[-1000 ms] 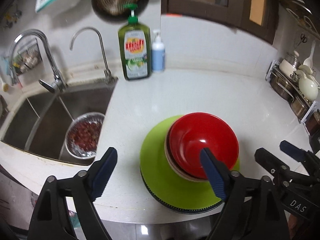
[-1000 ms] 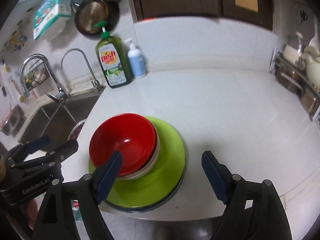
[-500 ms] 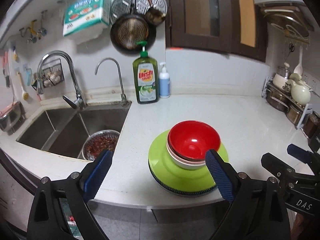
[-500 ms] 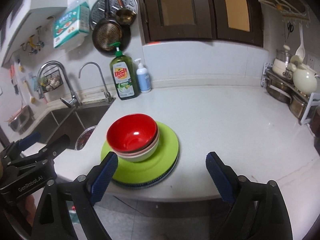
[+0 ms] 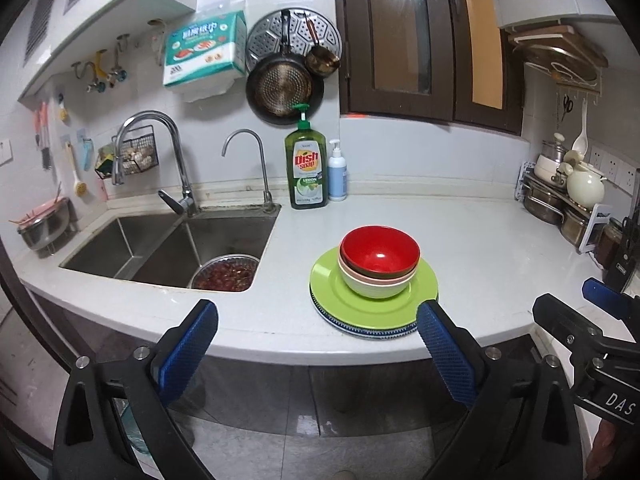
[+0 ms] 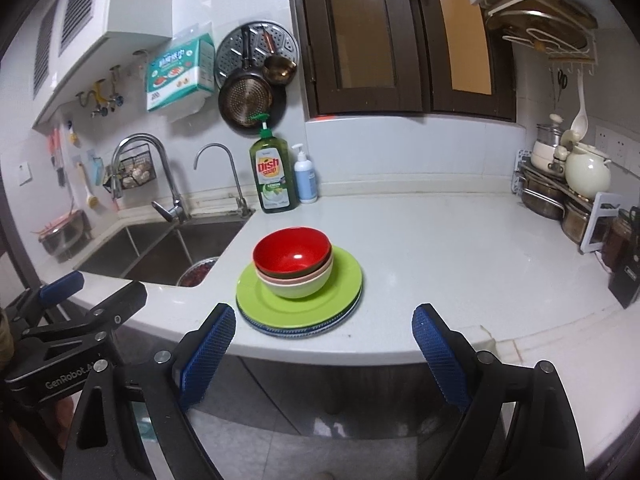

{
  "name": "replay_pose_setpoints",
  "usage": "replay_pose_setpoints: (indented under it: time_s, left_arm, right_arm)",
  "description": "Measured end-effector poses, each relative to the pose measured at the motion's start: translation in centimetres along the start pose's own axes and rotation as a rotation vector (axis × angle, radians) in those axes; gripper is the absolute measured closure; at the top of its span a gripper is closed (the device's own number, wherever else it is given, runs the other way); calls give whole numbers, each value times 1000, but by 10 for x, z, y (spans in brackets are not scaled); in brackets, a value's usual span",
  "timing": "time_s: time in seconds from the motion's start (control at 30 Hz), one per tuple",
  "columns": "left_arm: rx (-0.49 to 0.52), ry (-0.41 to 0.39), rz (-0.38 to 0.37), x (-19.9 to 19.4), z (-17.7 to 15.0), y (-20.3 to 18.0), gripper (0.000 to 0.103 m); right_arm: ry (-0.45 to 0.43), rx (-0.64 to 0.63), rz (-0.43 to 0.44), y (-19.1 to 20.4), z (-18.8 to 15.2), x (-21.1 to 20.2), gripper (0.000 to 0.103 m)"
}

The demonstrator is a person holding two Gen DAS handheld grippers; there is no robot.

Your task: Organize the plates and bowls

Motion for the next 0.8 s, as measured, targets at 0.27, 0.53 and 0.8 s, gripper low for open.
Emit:
replay_pose_setpoints:
  time_s: [0.27,0.53,0.8]
  left_arm:
    - [3,-45,16,-41,-17,-2,0]
    - [3,-55,12,-58,-28,-5,0]
    - [22,-64,18,-63,-31,-9,0]
  right_arm:
    - [-32,-10,3,4,-22,-37,12]
    - [-57,-13,1,3,-32,-57,12]
    - [-74,-5,1,2,-37,-65,12]
Point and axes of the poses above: each gripper's, at about its wrist camera, not at the fingertips, and x roughly the way its jaws point, y to its left, z to its top, the point moved 5 cm from there along x, roughly the way its jaws point, and after that the axes turned 14 degrees about y, right-handed, at the moved point
